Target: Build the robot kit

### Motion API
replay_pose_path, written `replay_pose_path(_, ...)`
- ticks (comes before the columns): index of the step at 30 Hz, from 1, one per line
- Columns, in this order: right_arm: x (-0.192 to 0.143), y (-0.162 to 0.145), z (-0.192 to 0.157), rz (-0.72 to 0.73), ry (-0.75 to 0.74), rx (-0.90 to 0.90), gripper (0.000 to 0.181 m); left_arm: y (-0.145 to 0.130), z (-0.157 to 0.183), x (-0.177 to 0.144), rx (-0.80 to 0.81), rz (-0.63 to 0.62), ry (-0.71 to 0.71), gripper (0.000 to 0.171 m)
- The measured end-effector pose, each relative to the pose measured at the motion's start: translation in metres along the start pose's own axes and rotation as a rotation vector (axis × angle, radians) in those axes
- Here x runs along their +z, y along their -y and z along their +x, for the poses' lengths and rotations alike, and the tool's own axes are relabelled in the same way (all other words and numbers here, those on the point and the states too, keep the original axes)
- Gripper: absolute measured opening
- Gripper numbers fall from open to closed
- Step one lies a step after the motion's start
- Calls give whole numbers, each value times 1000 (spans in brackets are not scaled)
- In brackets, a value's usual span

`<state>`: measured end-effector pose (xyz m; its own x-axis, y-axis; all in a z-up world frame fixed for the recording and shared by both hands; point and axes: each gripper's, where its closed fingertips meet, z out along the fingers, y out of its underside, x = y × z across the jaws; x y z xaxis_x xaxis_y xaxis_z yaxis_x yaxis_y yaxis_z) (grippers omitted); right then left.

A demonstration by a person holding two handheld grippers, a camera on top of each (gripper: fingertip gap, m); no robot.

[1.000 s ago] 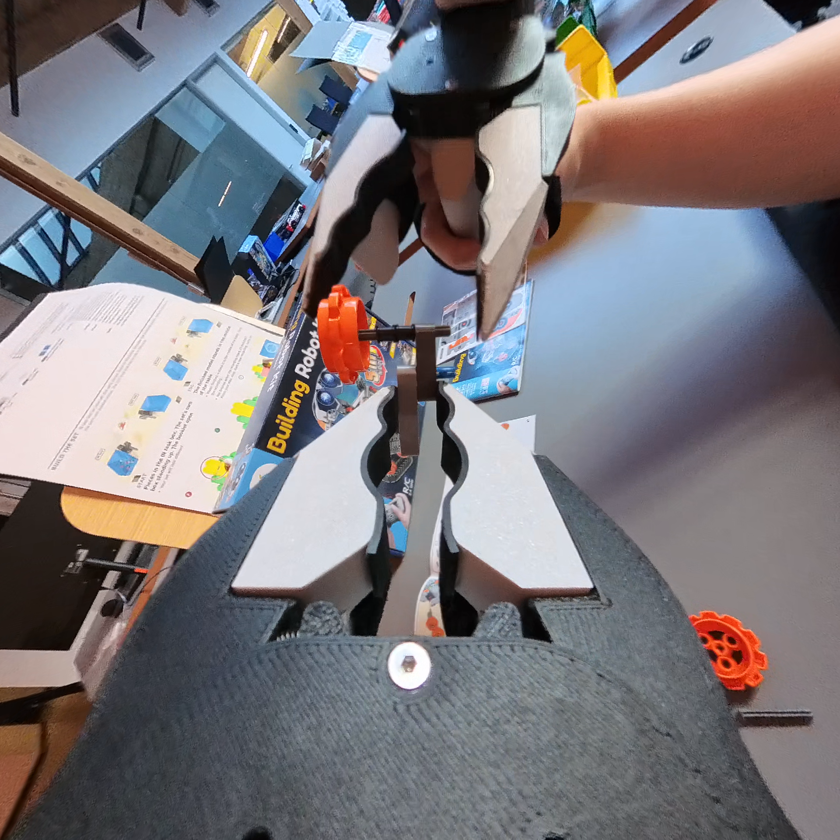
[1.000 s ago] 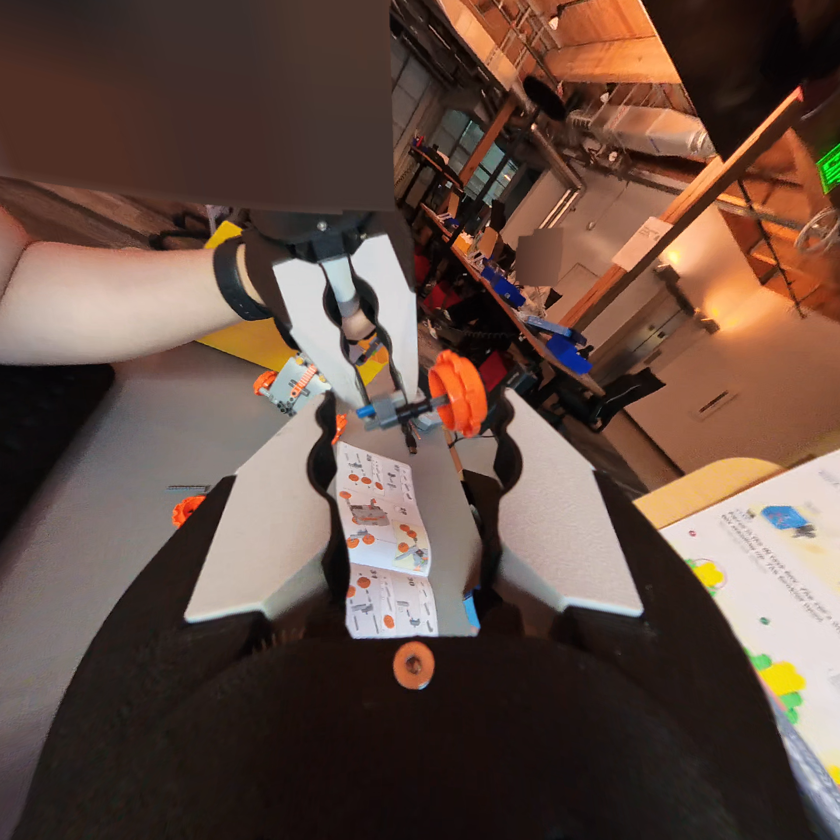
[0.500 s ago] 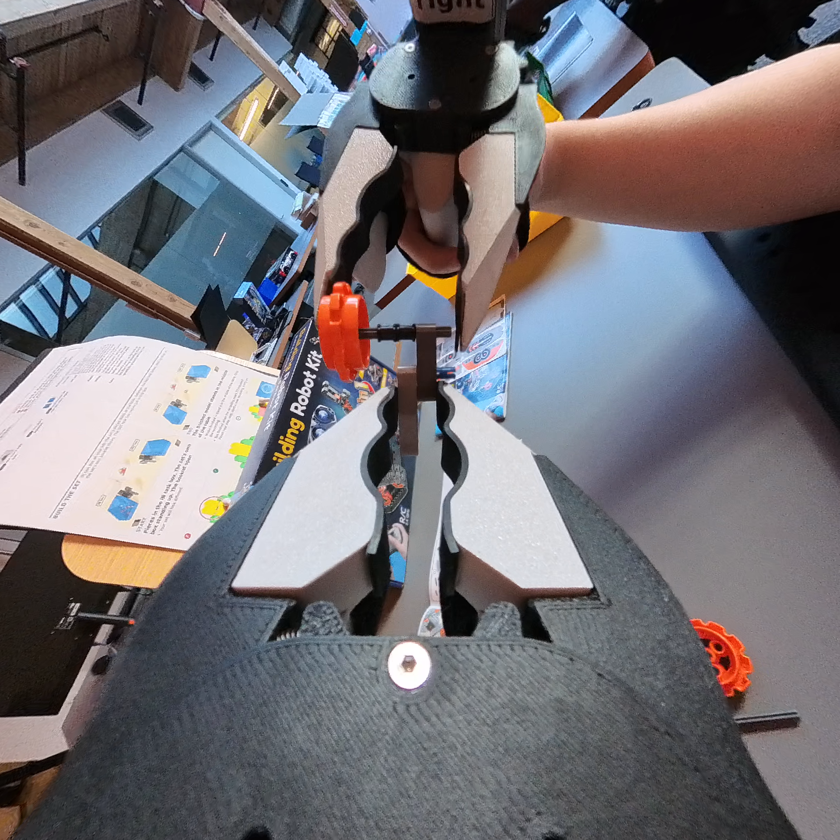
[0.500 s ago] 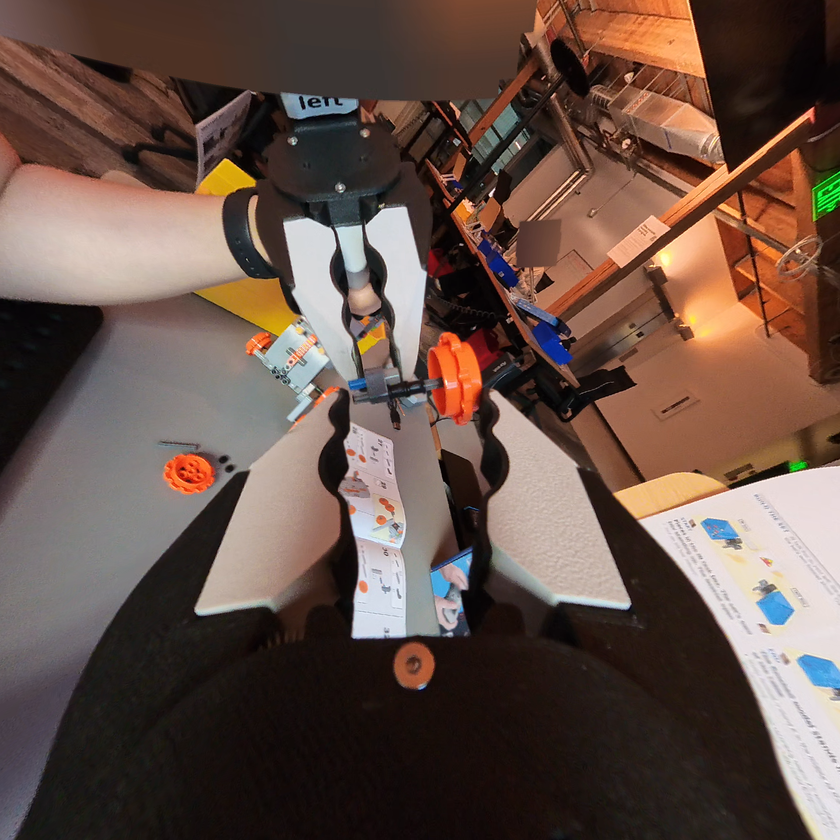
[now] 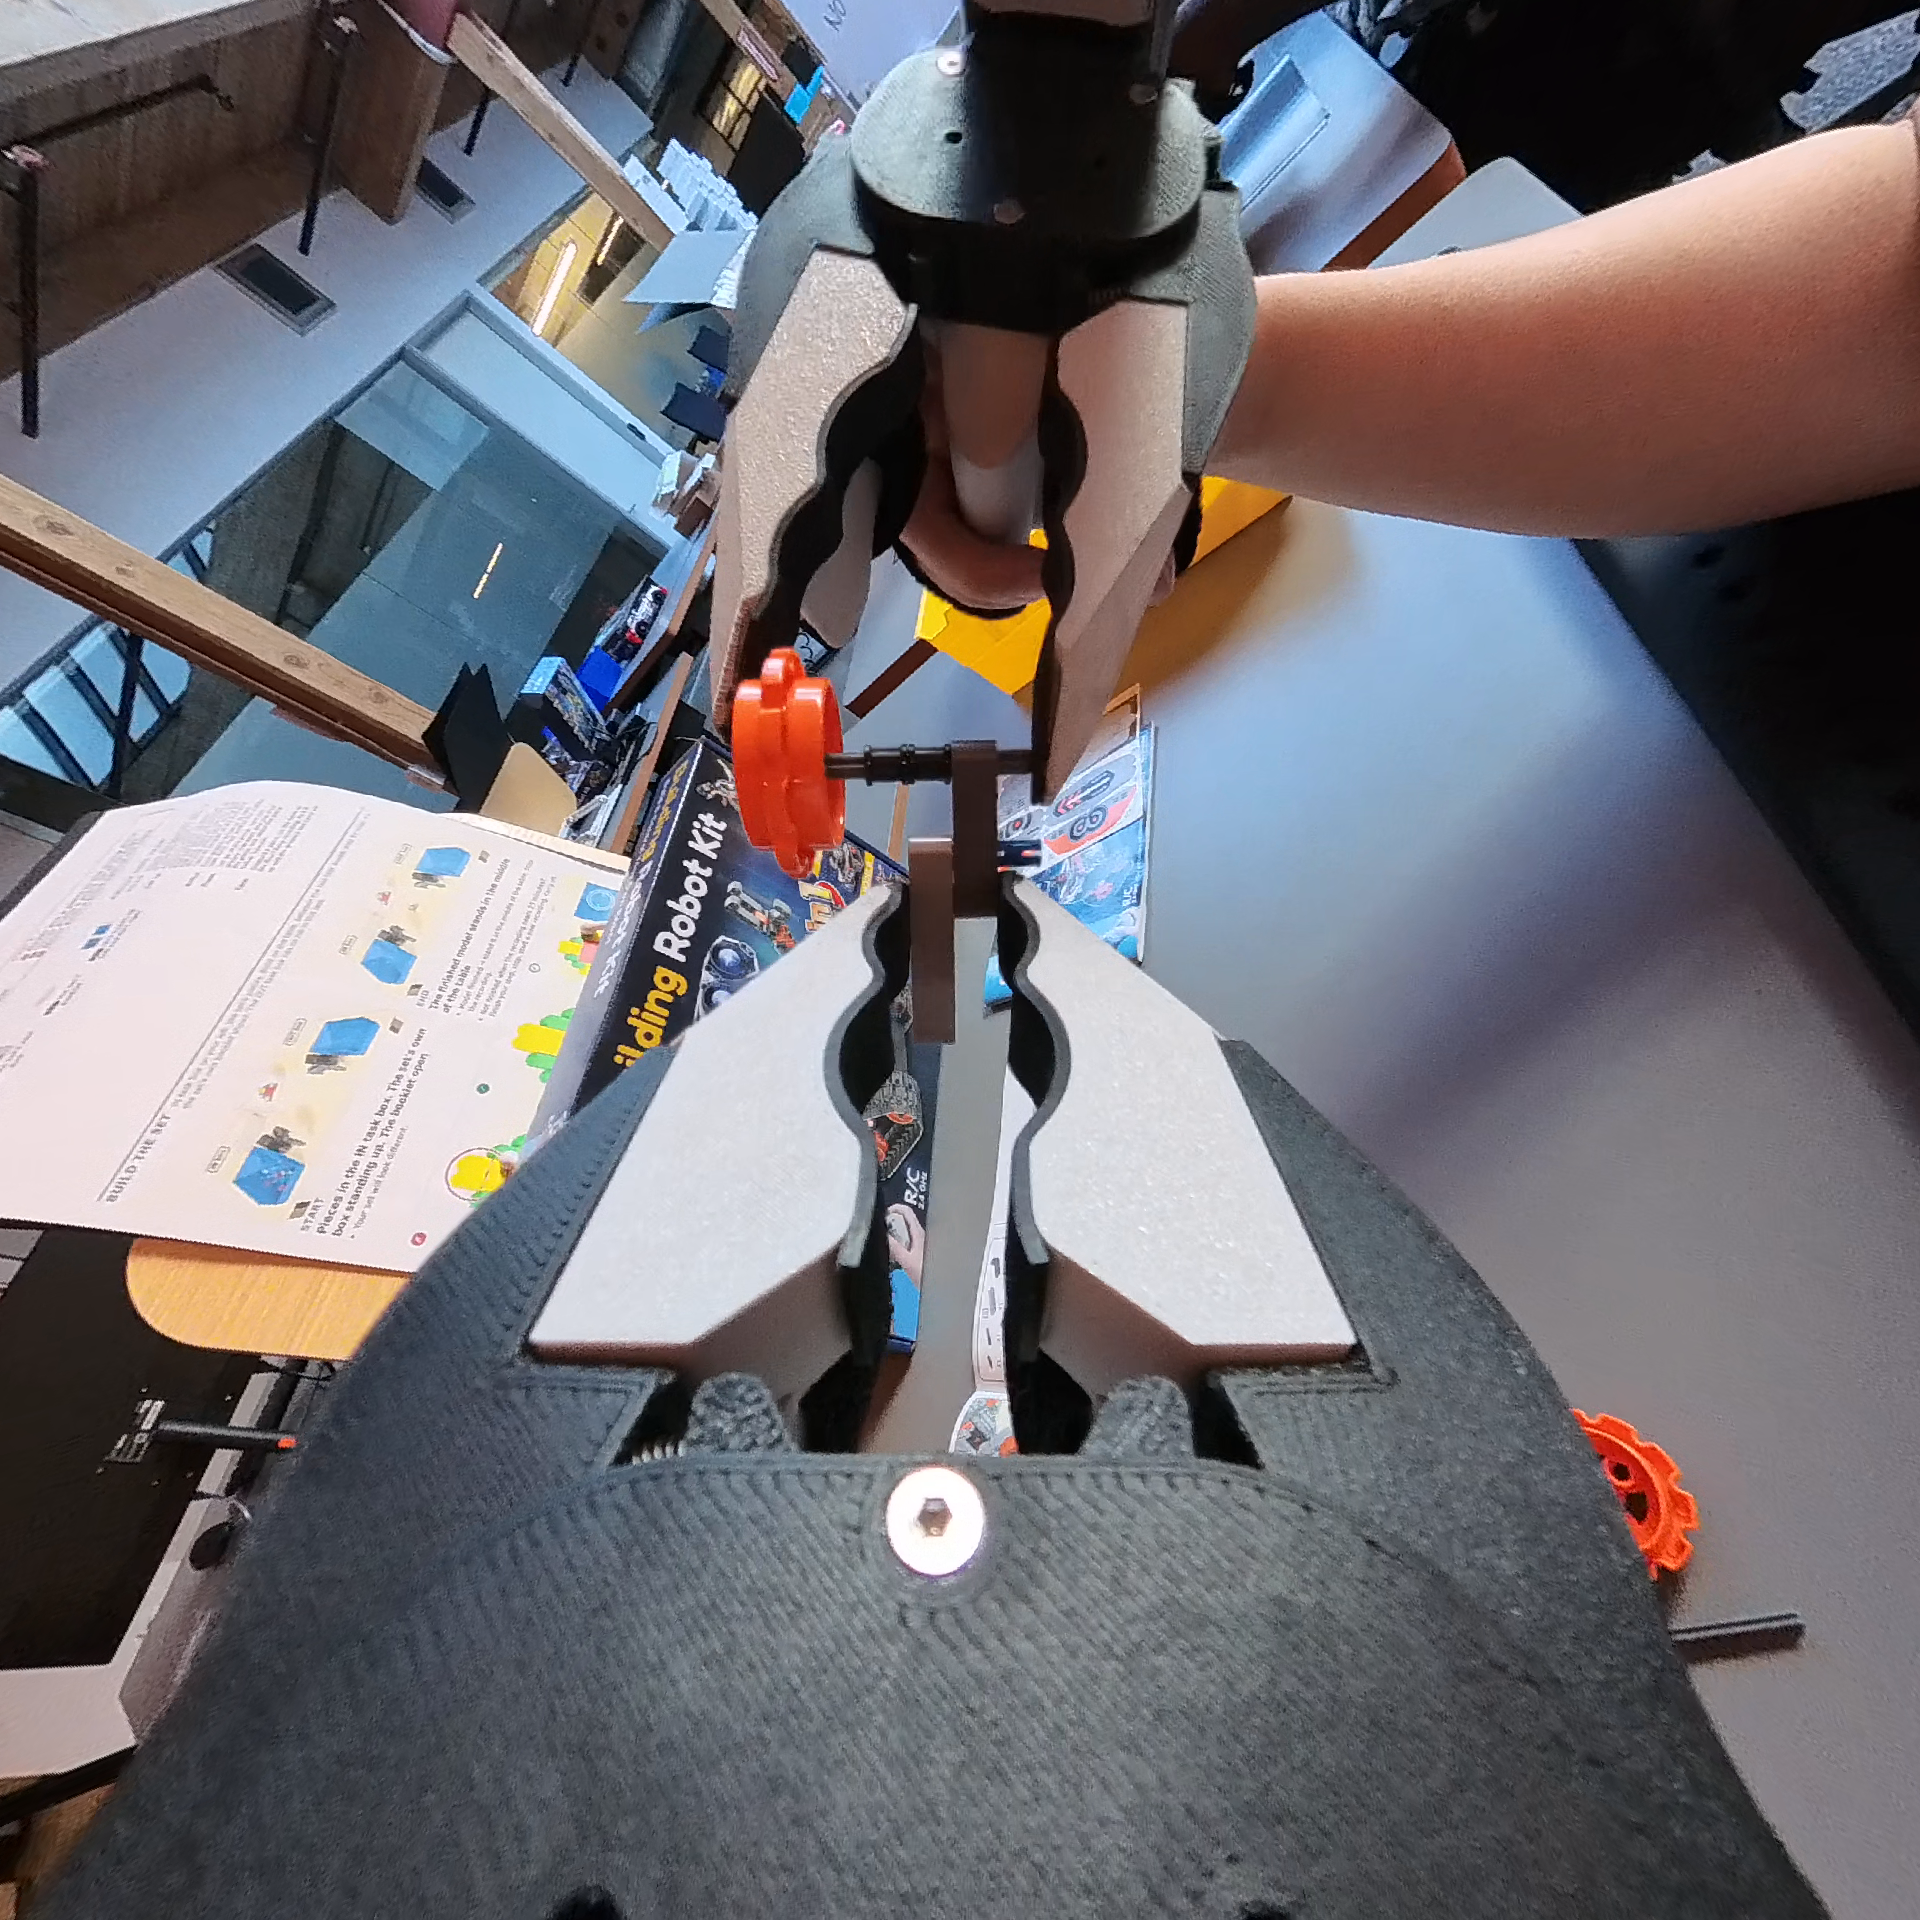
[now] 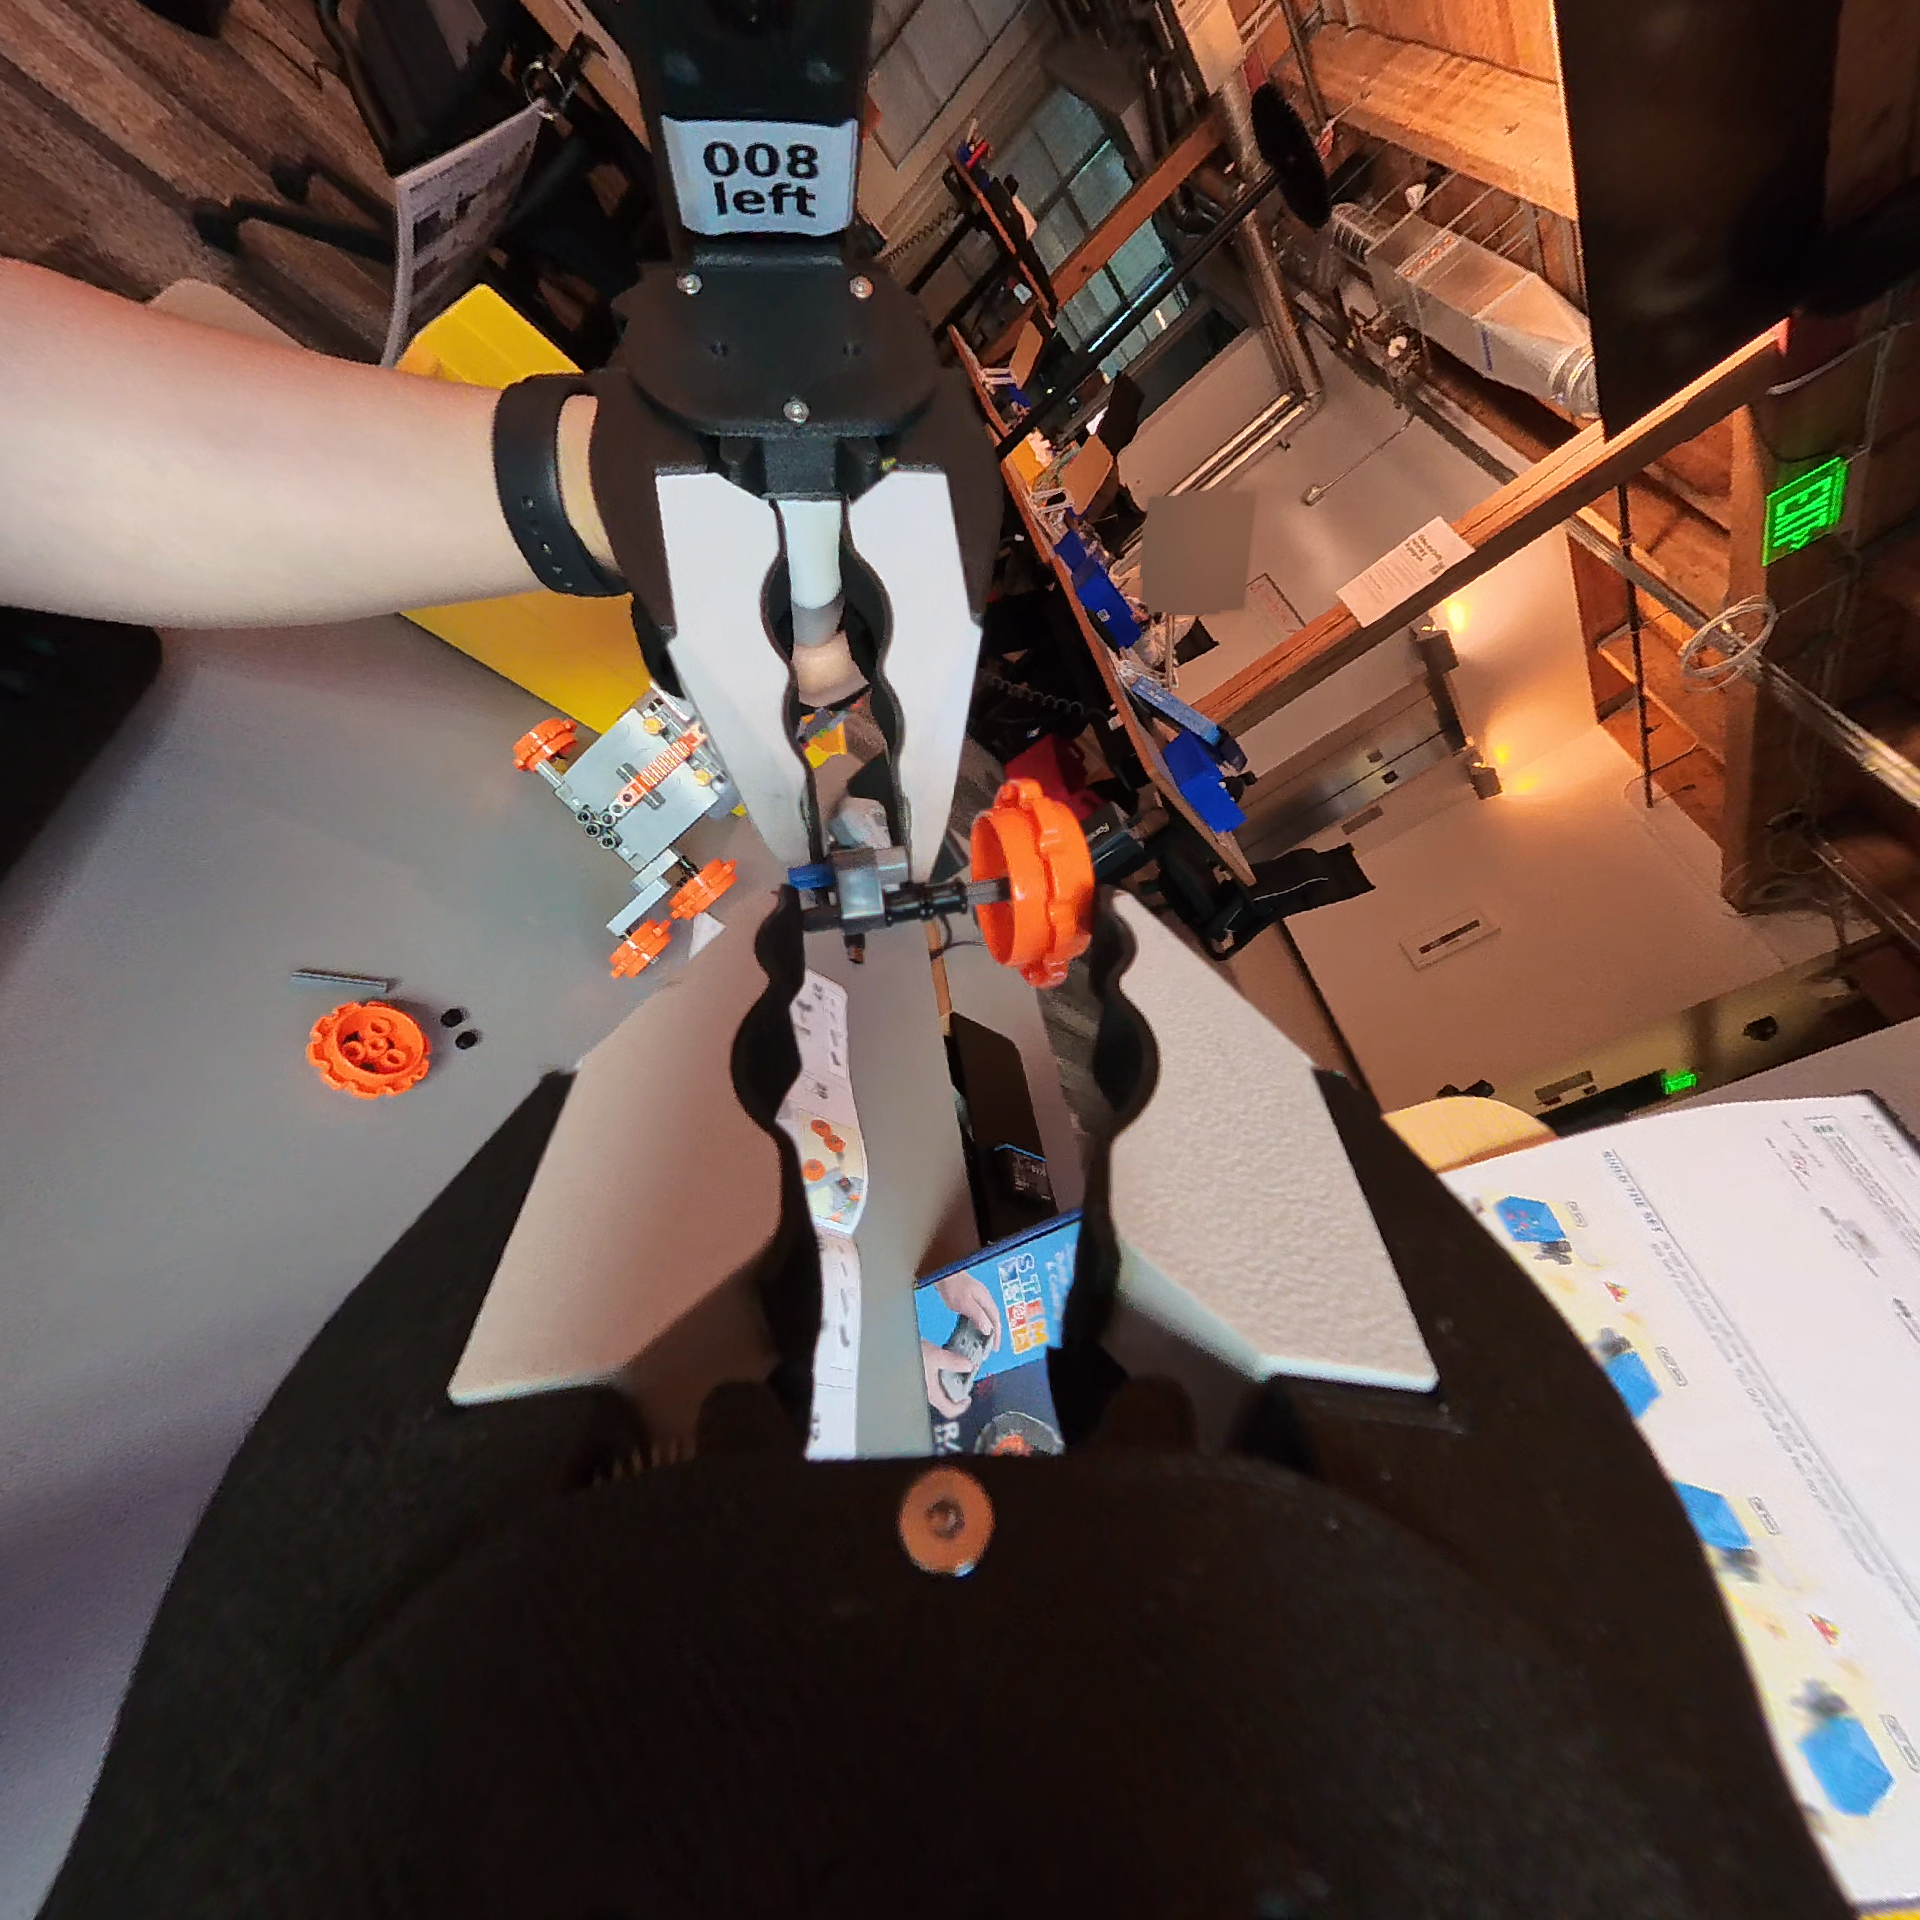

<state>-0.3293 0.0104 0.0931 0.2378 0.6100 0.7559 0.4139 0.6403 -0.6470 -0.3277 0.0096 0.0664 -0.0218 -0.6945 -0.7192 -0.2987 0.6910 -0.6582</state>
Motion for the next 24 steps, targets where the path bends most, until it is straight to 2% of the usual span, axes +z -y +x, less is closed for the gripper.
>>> replay_pose_path(7,-1,3,3,-46,-72,-134,54,0,-5,-1,-44,-19,26,16)
replay_pose_path(11,-2,6,6,-55,-109,-174,54,0,-10,-6,-81,-16,42,23)
replay_pose_path(14,-2,7,6,-65,-116,-186,54,2,-17,-11,-91,-12,80,36)
replay_pose_path(16,-1,7,5,-69,-114,-196,54,9,-22,-12,-94,3,116,53)
replay_pose_path(18,1,6,4,-81,-113,-207,54,8,-22,-7,-64,-36,139,61)
replay_pose_path(24,0,5,5,-82,-116,-207,54,10,-22,1,88,-109,215,55)
